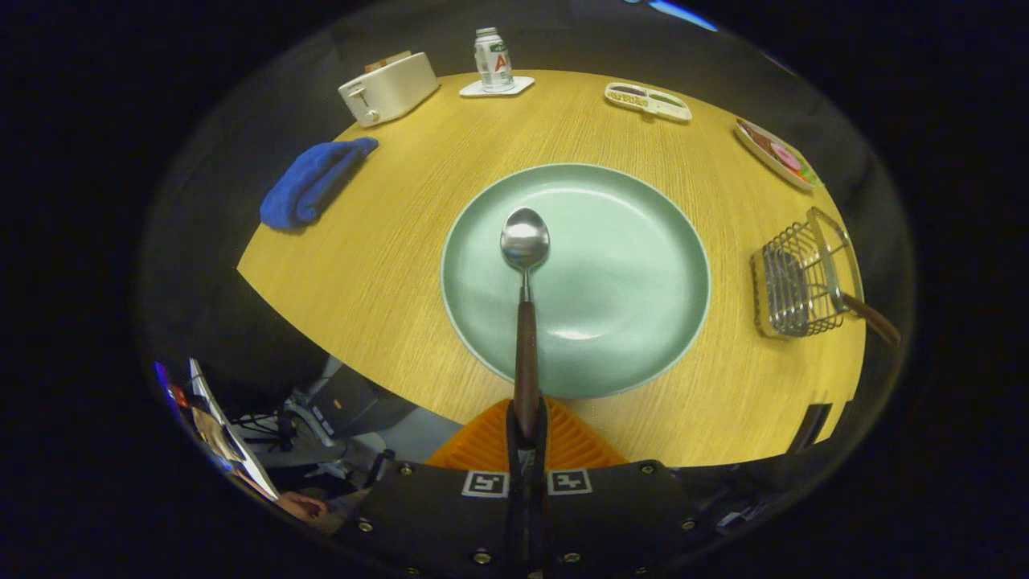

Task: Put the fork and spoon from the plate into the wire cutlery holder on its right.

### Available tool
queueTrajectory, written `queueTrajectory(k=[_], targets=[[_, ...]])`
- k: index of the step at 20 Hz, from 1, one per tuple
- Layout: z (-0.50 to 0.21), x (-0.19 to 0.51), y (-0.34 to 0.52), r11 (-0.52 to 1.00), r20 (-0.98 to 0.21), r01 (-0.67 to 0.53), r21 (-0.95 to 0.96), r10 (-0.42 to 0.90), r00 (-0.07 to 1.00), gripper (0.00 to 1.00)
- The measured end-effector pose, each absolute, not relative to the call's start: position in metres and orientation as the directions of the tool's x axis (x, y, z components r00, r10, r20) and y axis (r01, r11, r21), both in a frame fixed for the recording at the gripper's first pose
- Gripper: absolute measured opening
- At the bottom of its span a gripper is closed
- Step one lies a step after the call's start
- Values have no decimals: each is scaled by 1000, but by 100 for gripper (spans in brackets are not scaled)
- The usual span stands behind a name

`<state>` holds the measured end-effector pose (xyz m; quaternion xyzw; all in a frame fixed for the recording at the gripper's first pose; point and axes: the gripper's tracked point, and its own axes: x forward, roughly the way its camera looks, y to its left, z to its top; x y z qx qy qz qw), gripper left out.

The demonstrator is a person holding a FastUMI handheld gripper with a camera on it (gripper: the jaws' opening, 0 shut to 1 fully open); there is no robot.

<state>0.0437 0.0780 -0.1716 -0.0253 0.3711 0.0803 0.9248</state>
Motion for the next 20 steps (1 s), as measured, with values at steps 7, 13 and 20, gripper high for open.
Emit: queueTrajectory(k=[7, 13, 20], targets=[[-148, 19, 47, 973, -698, -229, 11, 171, 696, 3], [-118, -2, 4, 973, -715, -232, 4, 165, 679, 3], [-85, -24, -62, 991, -719, -136, -20, 80, 690, 3]])
